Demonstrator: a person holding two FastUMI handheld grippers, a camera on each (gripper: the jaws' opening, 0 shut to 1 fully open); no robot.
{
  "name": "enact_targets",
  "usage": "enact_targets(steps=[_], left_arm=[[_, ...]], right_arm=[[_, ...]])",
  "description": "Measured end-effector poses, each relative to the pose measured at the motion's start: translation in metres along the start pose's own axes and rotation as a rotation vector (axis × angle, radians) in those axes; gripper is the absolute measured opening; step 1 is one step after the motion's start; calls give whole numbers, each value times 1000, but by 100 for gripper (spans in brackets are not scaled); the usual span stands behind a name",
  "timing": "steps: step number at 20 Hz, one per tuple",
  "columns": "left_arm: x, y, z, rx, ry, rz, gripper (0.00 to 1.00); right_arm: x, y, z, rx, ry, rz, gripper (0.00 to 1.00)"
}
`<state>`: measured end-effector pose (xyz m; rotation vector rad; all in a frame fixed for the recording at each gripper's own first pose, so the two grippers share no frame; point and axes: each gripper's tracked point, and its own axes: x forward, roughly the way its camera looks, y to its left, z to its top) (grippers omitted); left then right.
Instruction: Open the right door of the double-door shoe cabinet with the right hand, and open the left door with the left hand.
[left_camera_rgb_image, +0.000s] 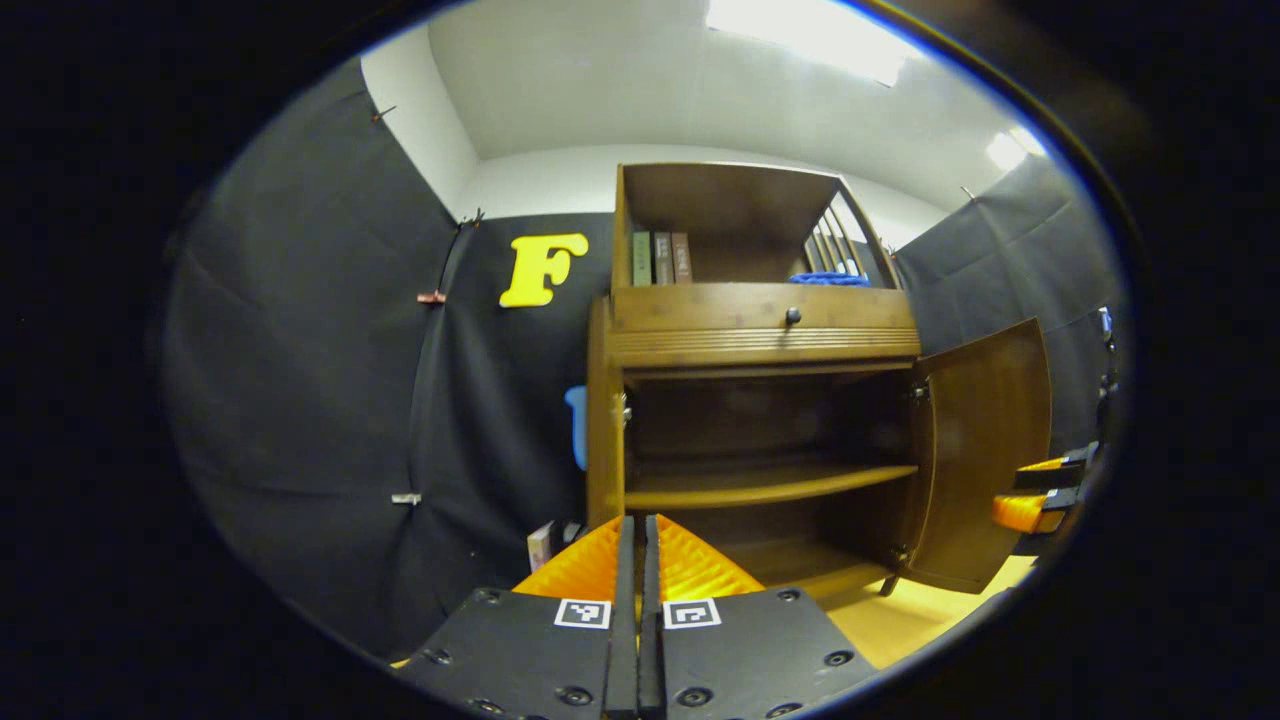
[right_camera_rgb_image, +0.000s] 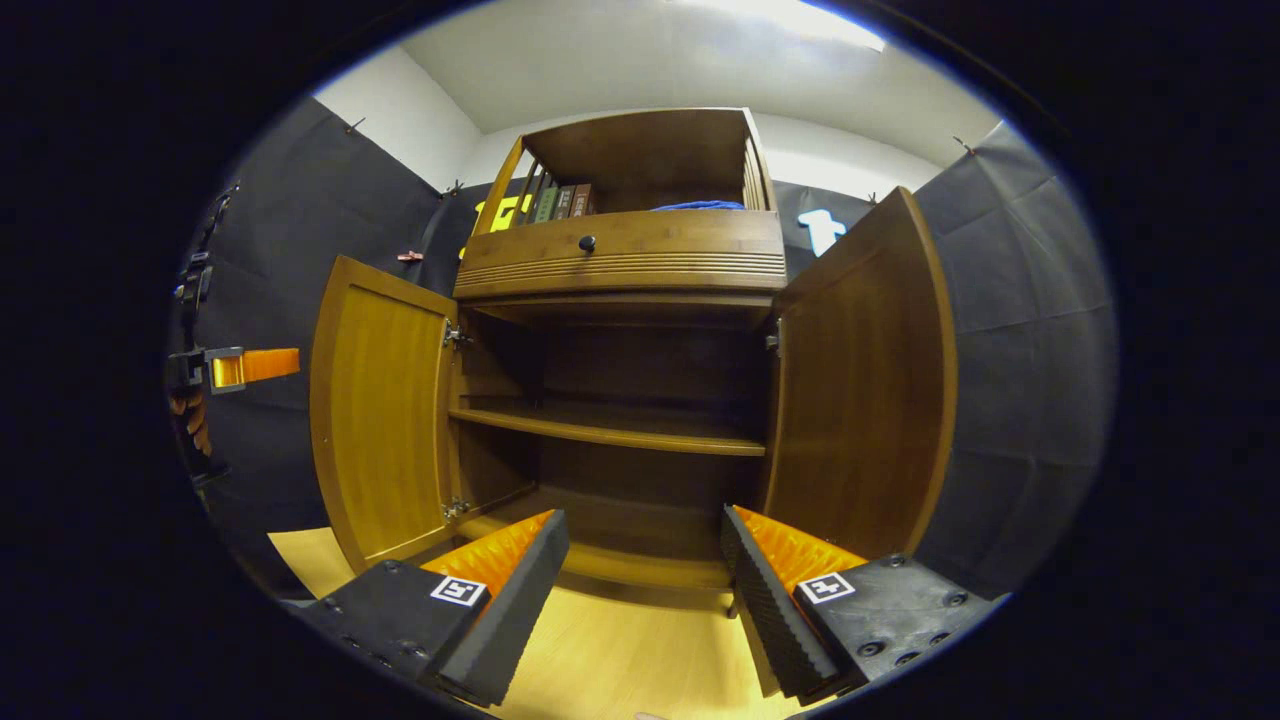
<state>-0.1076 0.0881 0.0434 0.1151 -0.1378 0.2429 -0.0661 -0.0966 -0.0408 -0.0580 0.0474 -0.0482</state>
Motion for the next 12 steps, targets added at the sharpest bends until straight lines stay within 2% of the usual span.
enact_targets(steps=[3,5,8,9,12], left_arm=[[13,-20,2,-9,-28,-4,48],[19,-38,-8,-32,8,-17,76],[30,-46,-21,-11,71,1,77],[34,-54,-20,-3,68,-16,80],[39,-75,-27,5,83,-67,80]], right_arm=[[6,2,7,12,19,-12,97],[7,5,15,28,16,-18,96],[5,7,31,32,-5,-29,97],[4,6,37,26,-14,-39,97],[-1,8,50,19,-34,-61,97]])
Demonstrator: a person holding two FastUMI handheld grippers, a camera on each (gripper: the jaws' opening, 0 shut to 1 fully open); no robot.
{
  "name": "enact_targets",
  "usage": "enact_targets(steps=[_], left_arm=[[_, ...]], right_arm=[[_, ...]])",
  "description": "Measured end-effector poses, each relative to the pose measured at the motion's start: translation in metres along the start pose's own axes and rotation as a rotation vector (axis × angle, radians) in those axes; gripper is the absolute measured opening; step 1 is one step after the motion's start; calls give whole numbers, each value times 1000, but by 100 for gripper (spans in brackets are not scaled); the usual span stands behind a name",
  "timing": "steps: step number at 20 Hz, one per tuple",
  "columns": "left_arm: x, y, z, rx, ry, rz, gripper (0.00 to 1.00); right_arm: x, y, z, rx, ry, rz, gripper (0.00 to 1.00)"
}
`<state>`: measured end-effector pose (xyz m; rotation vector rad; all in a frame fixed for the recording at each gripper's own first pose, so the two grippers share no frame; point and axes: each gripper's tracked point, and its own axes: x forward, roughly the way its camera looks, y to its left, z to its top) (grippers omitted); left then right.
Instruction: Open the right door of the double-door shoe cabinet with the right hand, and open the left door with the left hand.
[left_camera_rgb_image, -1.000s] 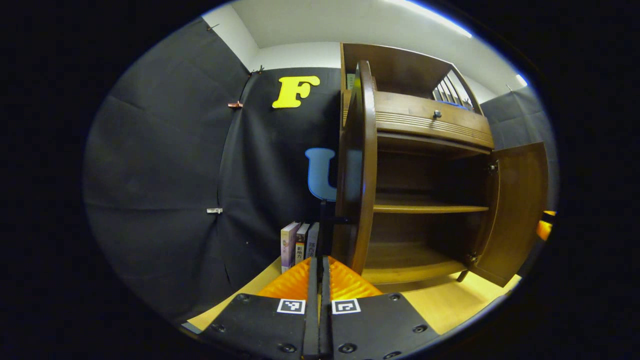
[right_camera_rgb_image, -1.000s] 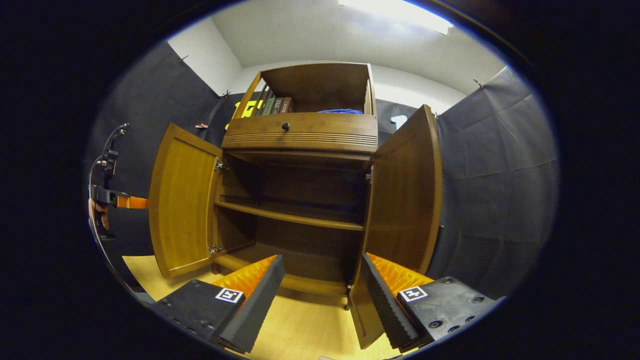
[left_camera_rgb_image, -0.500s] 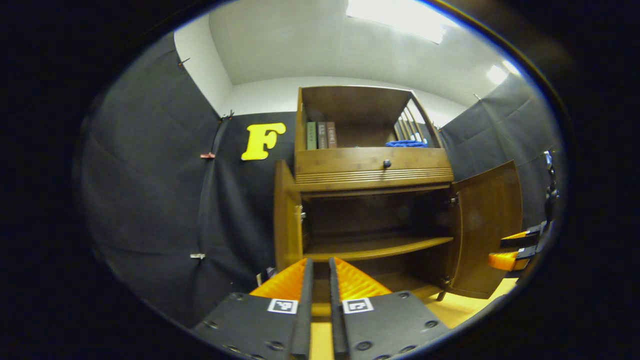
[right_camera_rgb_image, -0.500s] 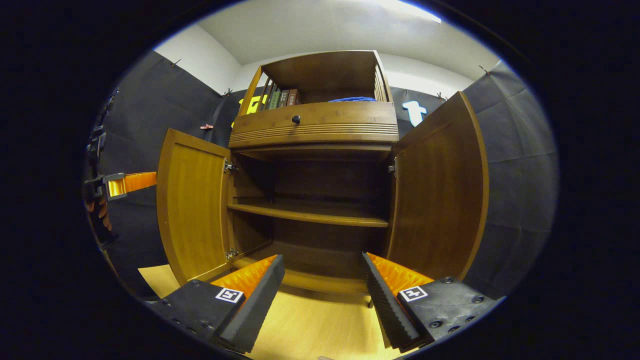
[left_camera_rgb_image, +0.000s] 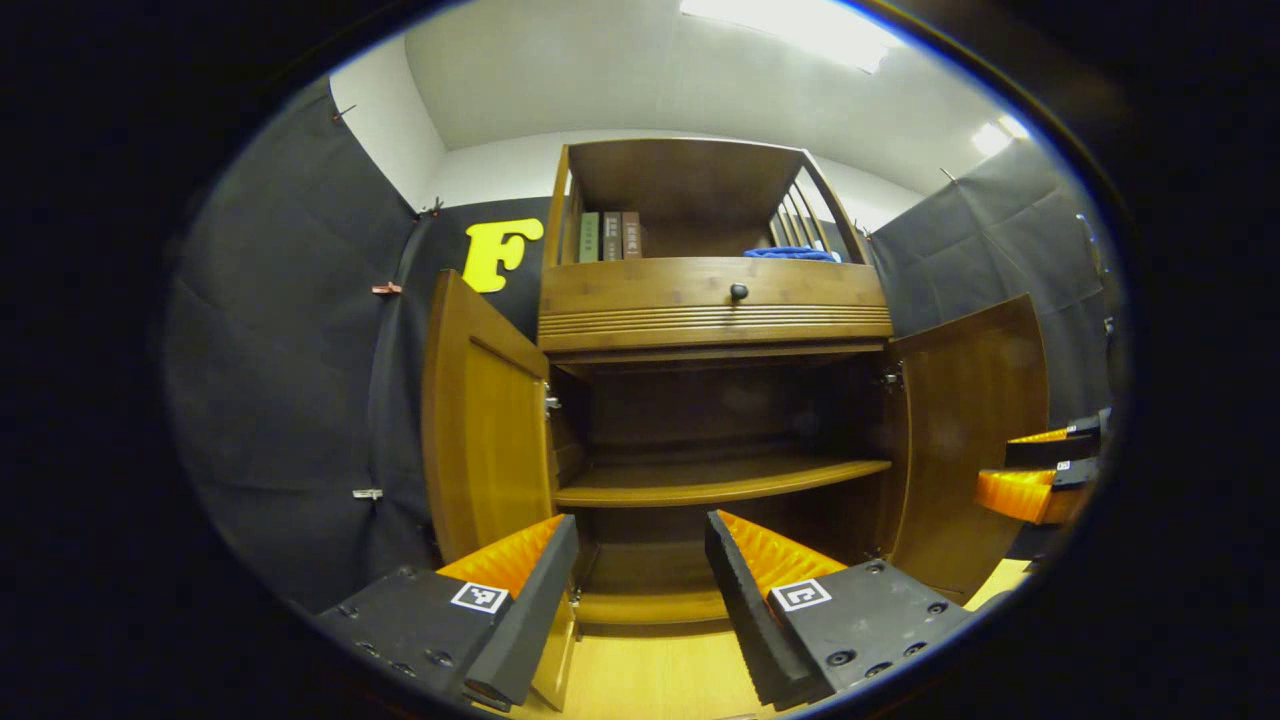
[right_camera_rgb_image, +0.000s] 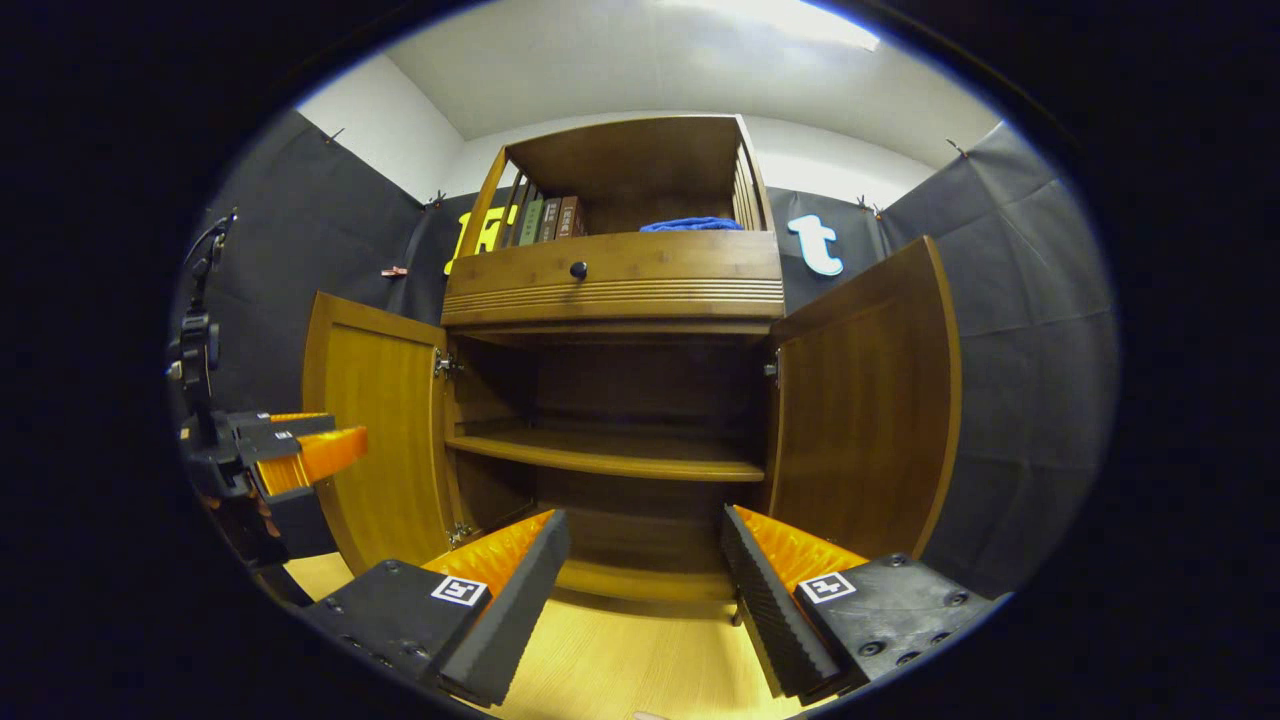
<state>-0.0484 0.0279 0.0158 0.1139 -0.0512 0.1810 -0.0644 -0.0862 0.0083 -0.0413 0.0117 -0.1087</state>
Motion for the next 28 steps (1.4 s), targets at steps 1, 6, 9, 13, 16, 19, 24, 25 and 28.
enact_targets(steps=[1,6,9,13,16,19,24,25,28], left_arm=[[1,-2,0,7,3,-3,80],[-1,-10,-2,10,10,-27,80],[-6,-8,-2,9,23,-31,80],[-8,-8,-1,-6,12,-43,80],[-9,-5,-4,-11,13,-43,80],[-6,-2,-6,-21,15,-43,82],[-3,2,-8,-23,15,-36,80],[-2,2,-6,-27,11,-36,80],[0,2,-1,-22,-4,-39,81]], right_arm=[[-1,3,2,-2,0,4,99],[-8,20,12,-17,-13,44,97],[-11,19,14,-32,-18,34,97],[-10,20,10,-31,-8,27,97],[-9,21,8,-35,-4,23,99],[-8,23,6,-36,3,29,99],[-4,23,2,-52,12,25,99],[-4,23,2,-53,13,24,99],[-3,22,2,-49,14,24,97]])
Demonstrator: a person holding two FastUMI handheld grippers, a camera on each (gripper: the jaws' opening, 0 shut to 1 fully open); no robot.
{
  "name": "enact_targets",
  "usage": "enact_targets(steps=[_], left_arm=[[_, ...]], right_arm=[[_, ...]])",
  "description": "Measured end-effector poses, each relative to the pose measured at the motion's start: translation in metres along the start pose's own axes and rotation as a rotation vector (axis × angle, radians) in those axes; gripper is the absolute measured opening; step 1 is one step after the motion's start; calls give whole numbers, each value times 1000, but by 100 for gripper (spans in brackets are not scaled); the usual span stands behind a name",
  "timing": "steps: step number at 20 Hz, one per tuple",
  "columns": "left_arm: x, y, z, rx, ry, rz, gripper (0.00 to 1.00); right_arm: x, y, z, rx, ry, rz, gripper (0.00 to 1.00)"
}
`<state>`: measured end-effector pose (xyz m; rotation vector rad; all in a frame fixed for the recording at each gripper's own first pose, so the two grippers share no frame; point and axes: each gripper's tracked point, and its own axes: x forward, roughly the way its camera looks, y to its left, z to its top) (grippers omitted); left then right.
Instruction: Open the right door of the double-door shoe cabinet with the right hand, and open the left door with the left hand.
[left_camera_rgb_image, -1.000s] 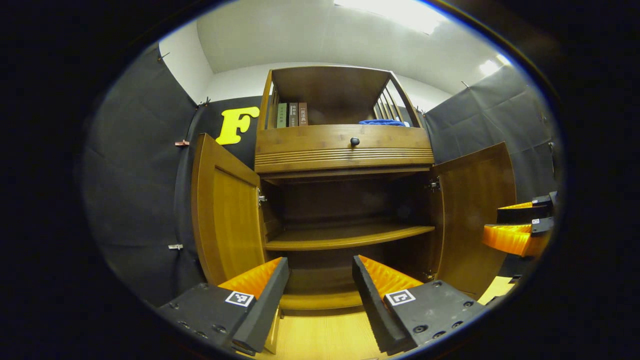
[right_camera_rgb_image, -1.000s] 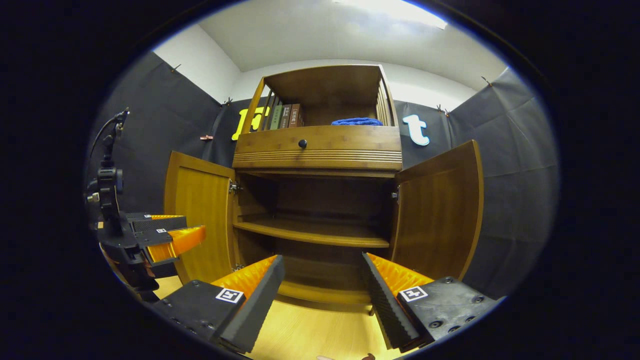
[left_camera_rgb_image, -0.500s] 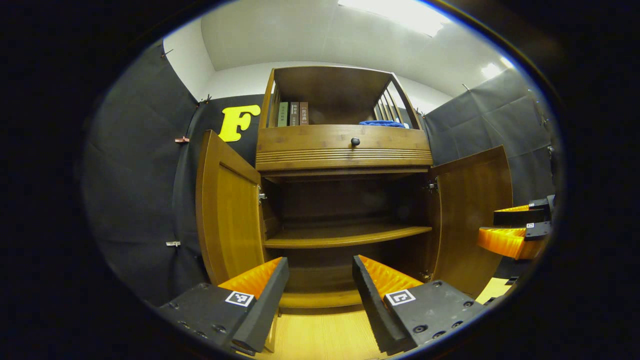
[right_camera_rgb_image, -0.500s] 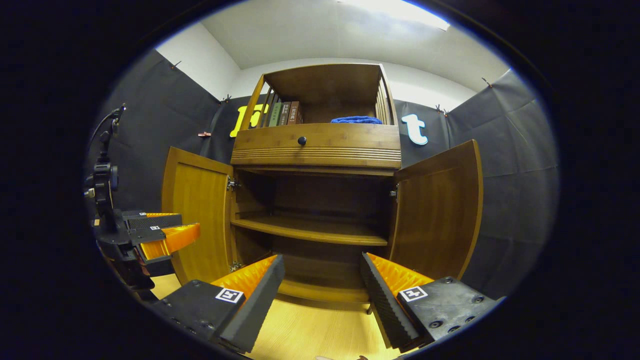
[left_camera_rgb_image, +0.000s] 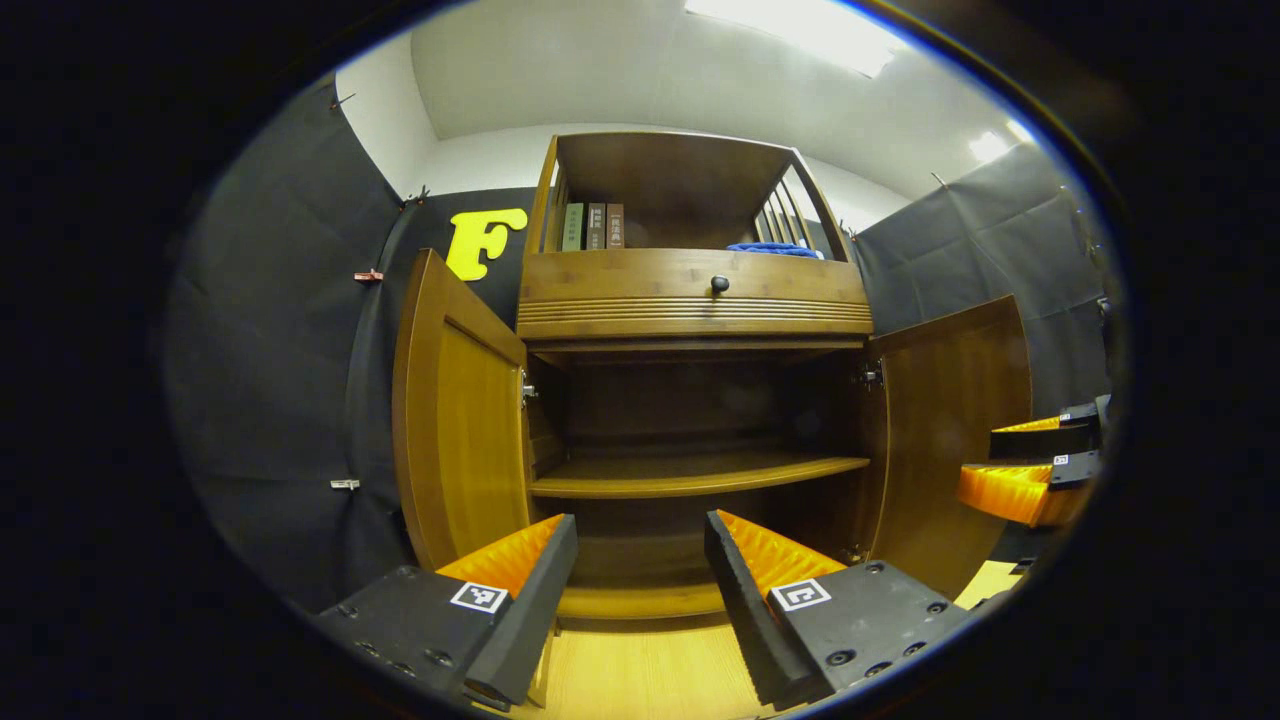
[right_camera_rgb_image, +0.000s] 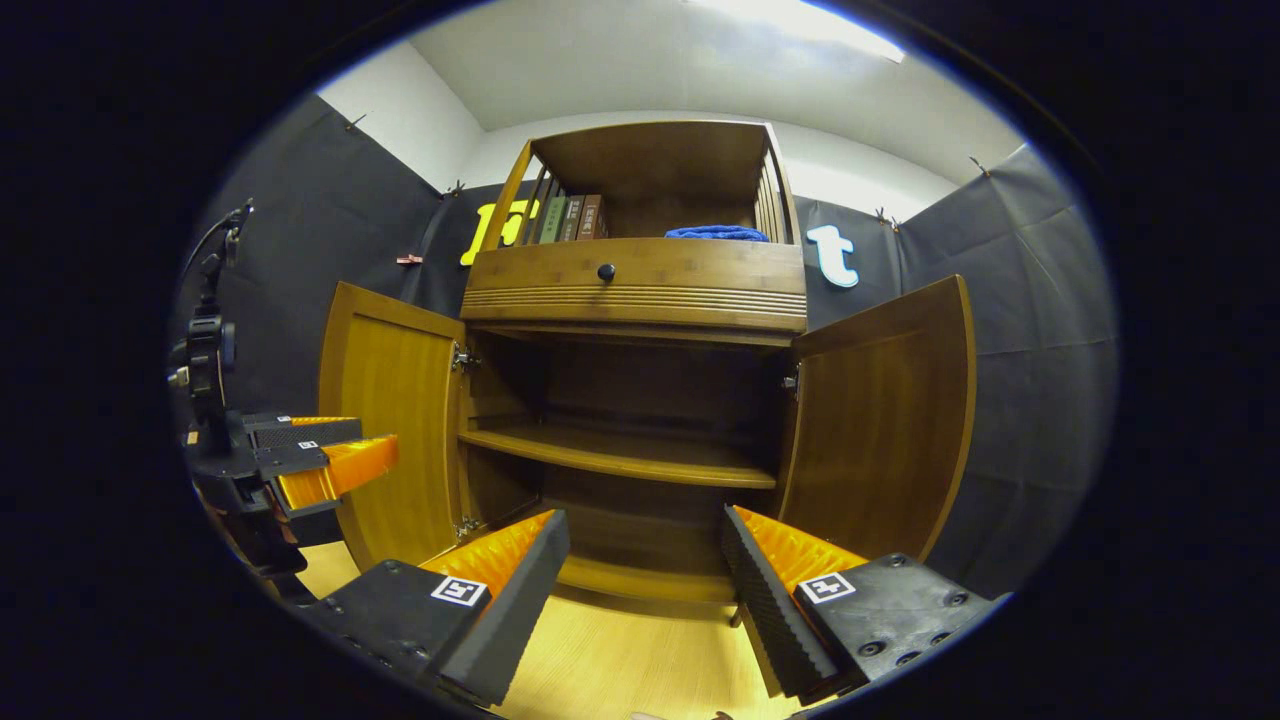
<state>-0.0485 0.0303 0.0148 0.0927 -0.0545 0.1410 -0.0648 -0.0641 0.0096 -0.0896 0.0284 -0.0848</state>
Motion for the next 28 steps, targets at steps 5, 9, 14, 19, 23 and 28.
enact_targets(steps=[5,9,14,19,23,28], left_arm=[[3,-2,6,11,-25,-2,80],[6,-4,6,20,-22,-10,81],[8,-3,2,16,-15,-11,81],[10,-4,0,11,-11,-12,81],[9,-8,2,9,-13,-31,81],[3,-10,3,8,-18,-36,80]], right_arm=[[3,-8,0,-4,-1,-24,97],[5,-12,0,8,4,-26,97],[8,-16,0,5,-2,-31,97],[6,-18,0,2,0,-40,99],[0,-21,6,8,-18,-49,97],[-1,-20,11,10,-23,-45,97]])
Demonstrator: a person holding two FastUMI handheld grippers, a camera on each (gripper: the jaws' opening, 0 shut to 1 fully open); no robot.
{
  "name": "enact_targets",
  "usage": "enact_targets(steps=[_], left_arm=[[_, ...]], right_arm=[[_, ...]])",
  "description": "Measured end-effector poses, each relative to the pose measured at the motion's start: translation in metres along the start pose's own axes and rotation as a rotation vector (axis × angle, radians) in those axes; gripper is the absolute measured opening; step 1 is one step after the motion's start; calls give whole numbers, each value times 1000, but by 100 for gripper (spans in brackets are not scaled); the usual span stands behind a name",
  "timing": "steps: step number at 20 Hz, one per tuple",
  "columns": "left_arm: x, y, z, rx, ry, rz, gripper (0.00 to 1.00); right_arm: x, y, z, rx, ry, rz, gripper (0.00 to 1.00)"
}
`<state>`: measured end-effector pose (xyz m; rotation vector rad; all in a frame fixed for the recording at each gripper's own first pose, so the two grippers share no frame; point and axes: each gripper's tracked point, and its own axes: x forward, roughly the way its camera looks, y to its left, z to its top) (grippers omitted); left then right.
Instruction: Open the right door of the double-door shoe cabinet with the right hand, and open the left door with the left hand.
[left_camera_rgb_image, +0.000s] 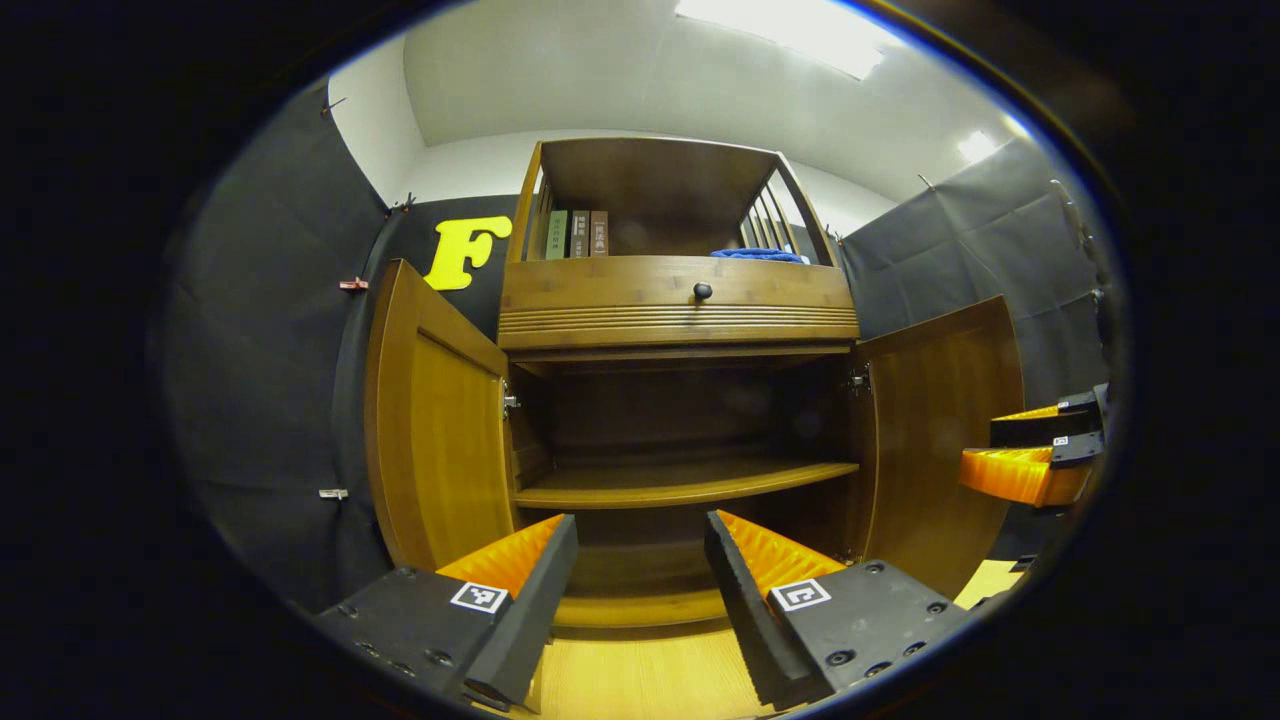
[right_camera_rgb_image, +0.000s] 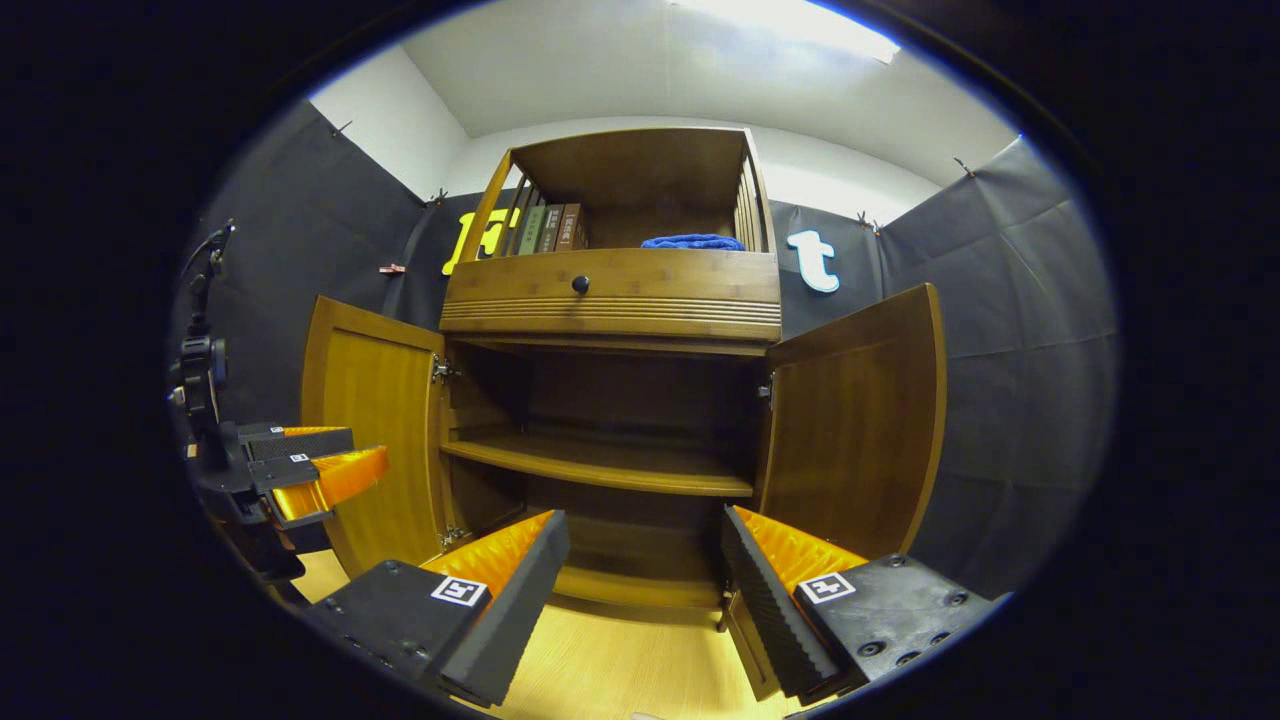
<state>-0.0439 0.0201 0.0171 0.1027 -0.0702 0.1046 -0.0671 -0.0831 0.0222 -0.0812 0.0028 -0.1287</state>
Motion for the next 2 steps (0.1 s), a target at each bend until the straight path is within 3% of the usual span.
enact_targets(steps=[2], left_arm=[[-2,-2,0,-6,1,-7,80]], right_arm=[[-1,2,0,7,0,10,97]])
